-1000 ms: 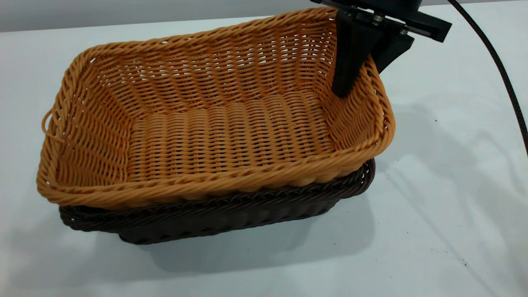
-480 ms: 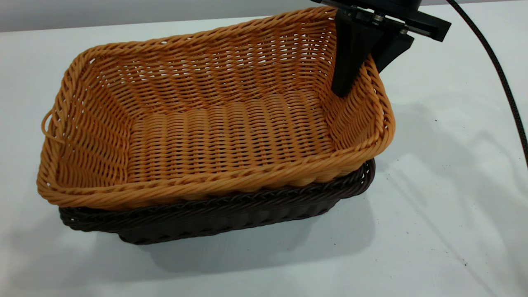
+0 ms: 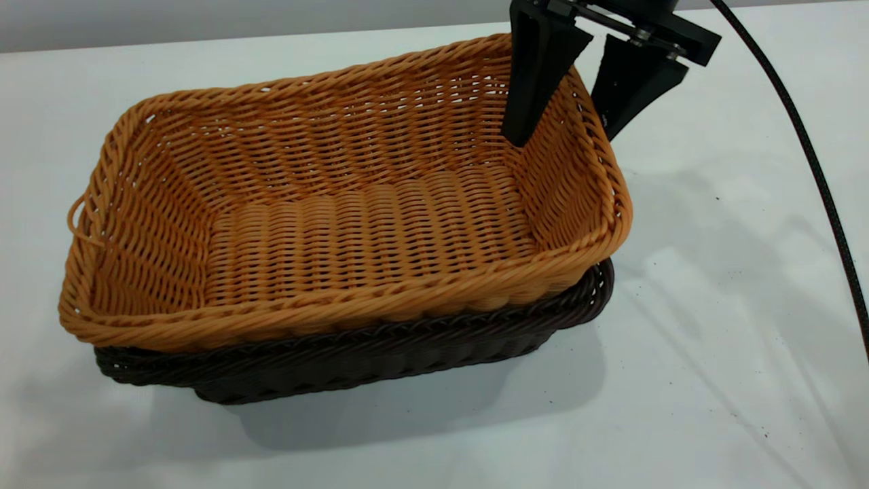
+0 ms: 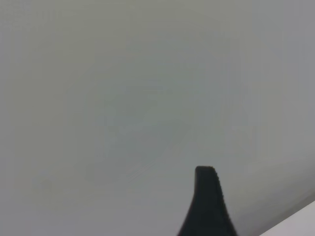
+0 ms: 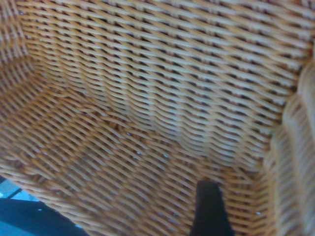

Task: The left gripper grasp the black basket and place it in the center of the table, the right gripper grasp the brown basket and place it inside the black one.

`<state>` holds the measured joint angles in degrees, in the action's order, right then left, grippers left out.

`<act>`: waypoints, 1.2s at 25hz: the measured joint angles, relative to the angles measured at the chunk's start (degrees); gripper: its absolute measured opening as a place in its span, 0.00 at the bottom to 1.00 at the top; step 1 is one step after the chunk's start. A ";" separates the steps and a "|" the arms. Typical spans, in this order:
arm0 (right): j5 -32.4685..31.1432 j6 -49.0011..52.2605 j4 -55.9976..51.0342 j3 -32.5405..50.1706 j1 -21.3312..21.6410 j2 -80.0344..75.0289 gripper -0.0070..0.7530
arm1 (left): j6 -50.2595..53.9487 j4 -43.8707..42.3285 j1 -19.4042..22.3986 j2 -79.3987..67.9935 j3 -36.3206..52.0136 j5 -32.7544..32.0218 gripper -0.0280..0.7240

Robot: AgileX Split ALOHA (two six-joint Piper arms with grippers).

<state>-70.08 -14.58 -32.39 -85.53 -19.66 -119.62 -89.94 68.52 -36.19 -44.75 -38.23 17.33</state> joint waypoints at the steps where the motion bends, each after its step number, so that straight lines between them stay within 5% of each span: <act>1: 0.00 0.00 0.76 0.00 0.00 0.15 0.61 | 0.00 0.00 0.00 0.00 0.00 0.00 0.65; 15: -0.06 4.89 19.04 -0.11 0.19 14.32 0.57 | 0.00 8.81 0.00 0.00 0.00 -0.53 0.65; 30: -0.23 9.48 29.92 -0.11 0.19 47.23 0.22 | 0.00 18.08 0.00 1.73 0.00 -0.60 0.41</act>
<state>-70.32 -5.11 -2.47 -85.64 -19.47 -72.39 -89.94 86.61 -36.19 -43.02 -38.23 16.73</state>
